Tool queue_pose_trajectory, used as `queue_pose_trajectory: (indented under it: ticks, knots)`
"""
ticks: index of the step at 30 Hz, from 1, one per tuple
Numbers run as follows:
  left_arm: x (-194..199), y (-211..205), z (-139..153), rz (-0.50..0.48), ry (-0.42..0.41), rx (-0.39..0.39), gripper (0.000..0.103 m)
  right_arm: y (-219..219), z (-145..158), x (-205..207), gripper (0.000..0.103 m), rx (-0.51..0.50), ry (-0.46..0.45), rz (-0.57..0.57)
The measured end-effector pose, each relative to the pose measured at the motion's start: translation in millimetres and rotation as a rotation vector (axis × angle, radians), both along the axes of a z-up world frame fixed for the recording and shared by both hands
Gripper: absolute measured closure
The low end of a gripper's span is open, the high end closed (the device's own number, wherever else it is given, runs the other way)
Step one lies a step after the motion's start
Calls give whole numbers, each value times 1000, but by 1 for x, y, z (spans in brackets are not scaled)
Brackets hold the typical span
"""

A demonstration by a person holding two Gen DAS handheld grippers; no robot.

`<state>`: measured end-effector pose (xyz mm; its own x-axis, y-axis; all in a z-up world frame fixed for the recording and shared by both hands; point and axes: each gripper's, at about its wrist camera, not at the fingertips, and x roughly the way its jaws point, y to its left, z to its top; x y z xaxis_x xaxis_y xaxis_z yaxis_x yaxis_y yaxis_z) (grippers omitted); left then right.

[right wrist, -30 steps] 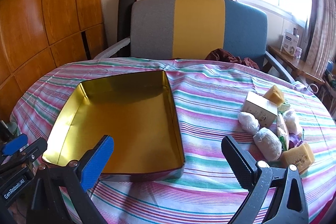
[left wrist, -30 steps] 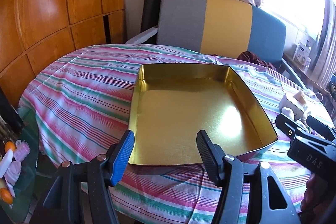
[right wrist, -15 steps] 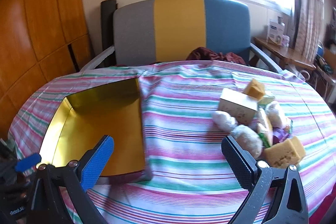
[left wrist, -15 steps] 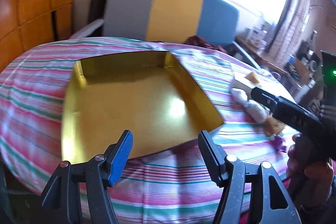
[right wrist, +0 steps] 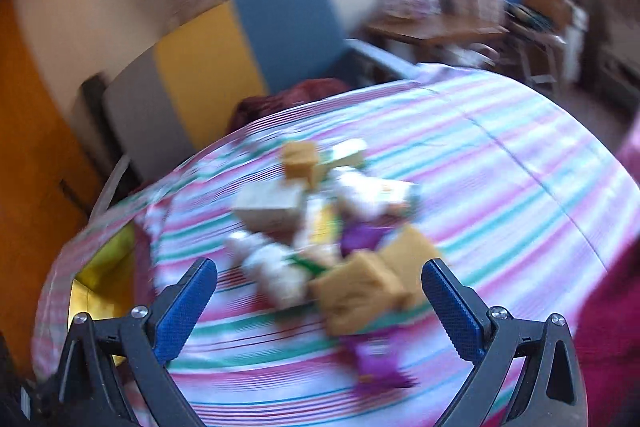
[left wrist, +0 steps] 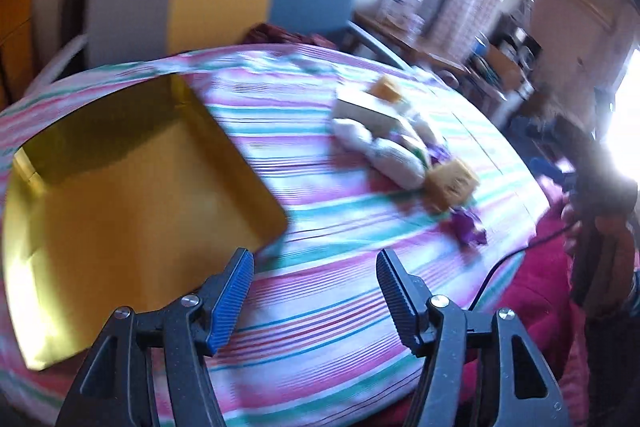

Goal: Organize objects
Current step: 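Move both tools from the gold tray toward the pile of items, then grasp the purple candy packet with the left gripper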

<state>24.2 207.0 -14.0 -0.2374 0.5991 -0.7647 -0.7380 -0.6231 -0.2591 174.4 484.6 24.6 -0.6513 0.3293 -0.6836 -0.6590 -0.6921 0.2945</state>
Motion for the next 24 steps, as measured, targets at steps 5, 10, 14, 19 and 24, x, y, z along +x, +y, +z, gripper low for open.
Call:
queue_pose_trajectory:
  ticks: [5,10,14,19,24]
  knots:
    - [14,61,-9,-186,-51,6,40,32,2,41,0,-18,4,-95]
    - [37,129,-22,-362,-148,15,44,43,-4,67,0,-23,-20,-110]
    - [56,177,-36,-414,-248,-12,45,43,-6,80,0,-30,-23,-106]
    - [70,218,-51,-401,-310,-76,44,43,-7,92,0,-19,-32,-92]
    - [74,244,-70,-357,-318,-145,44,48,-10,102,0,-26,-33,-102]
